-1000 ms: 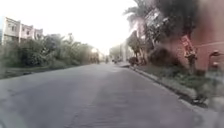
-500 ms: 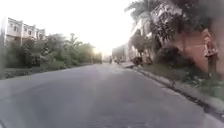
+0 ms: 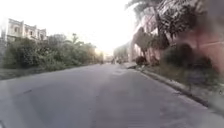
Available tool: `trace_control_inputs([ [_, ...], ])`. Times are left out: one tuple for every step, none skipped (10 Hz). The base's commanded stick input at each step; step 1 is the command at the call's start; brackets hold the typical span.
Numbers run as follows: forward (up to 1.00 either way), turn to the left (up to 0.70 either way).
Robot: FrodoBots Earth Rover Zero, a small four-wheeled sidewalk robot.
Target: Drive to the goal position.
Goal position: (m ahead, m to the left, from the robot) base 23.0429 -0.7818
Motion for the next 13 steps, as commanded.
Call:
trace_control_inputs([
  [1.0,0.04],
  [1.0,0.04],
  [1.0,0.04],
  [1.0,0.04],
  [1.0,0.04],
  [1.0,0.04],
  [1.0,0.04],
  [1.0,0.04],
  [1.0,0.04],
  [1.0,0.04],
  [1.0,0.04],
  [1.0,0.04],
  [1.0,0.04],
])
